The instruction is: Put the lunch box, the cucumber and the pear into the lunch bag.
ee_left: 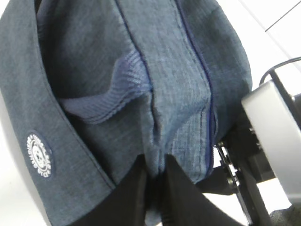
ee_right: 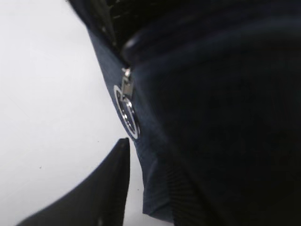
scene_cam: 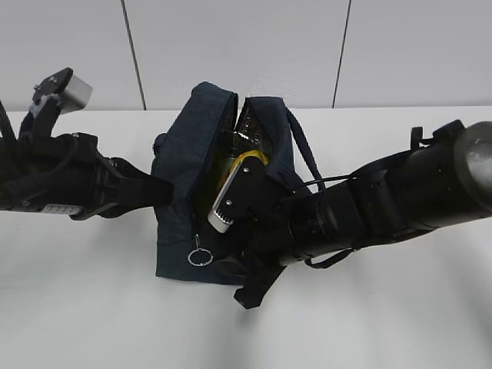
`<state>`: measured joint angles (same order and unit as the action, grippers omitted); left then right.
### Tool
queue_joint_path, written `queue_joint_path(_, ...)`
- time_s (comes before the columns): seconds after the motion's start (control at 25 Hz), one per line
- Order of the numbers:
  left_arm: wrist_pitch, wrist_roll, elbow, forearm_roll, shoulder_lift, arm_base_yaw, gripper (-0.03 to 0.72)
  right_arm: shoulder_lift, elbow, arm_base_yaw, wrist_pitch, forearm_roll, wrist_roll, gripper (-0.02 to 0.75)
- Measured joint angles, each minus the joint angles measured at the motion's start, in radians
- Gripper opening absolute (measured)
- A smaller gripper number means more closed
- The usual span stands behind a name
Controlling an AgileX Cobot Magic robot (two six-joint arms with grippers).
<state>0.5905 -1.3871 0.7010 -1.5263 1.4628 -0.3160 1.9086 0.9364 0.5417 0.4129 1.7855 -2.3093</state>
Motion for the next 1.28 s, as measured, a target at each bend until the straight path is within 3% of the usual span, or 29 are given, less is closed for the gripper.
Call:
queue_joint_path(0.52,0.022,-0.006,0.000,-0.022,0.000,0.000,0.006,0.000,0.000,0.000,0.137,0.001,0.000,0.234)
queue_joint_path(1.28,0.022,-0.021,0.000,-0.036,0.000,0.000,0.006,0.000,-0.002,0.000,0.152,-0.063,0.056,0.219)
